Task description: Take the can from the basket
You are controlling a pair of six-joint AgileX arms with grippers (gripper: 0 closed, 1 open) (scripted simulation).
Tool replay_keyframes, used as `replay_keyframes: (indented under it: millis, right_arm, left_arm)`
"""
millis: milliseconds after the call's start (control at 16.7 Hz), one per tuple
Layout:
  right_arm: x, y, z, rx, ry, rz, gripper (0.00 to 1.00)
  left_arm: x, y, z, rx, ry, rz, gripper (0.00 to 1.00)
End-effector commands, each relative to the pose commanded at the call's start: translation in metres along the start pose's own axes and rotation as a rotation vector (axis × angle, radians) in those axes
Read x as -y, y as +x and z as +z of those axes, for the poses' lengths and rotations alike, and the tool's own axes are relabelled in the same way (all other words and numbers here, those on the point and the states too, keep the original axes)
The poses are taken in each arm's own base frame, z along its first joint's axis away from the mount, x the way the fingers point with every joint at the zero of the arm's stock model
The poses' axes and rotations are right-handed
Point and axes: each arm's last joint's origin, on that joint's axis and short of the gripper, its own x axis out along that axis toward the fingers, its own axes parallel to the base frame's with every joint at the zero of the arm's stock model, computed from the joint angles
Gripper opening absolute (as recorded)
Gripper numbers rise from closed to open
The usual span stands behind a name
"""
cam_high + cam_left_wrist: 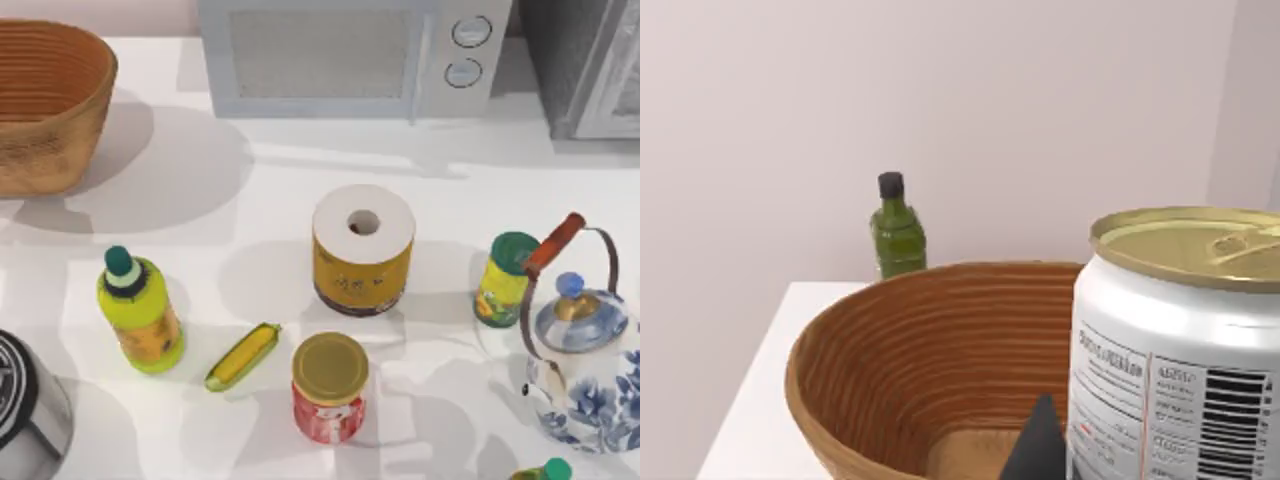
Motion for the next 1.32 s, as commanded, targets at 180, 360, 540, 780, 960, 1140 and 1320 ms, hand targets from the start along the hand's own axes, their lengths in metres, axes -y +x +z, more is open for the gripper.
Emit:
replay_keyframes:
  millis: [180,360,540,780,960,1140,1320]
  right_arm:
    - [0.0,0.0,0.0,0.0,0.0,0.0,1.0]
    - [0.0,0.0,0.0,0.0,0.0,0.0,1.0]
    - [0.0,0.0,0.0,0.0,0.0,0.0,1.0]
    - [0.0,0.0,0.0,0.0,0.0,0.0,1.0]
    - [0.0,0.0,0.0,0.0,0.0,0.0,1.0]
    - [0.0,0.0,0.0,0.0,0.0,0.0,1.0]
    - [0.0,0.0,0.0,0.0,0.0,0.0,1.0]
  left_arm:
    - [0.01,-0.029,-0.067,0.095,-0.024,-0.03,0.0]
    - [0.018,-0.036,-0.122,0.158,-0.04,-0.068,0.0]
    - [0.023,-0.034,-0.156,0.191,-0.047,-0.089,0.0]
    - [0.024,-0.032,-0.166,0.2,-0.048,-0.088,0.0]
    - [0.023,-0.032,-0.166,0.197,-0.046,-0.085,0.0]
    - [0.024,-0.032,-0.16,0.204,-0.039,-0.115,0.0]
    - [0.028,-0.032,-0.141,0.218,-0.011,-0.231,0.0]
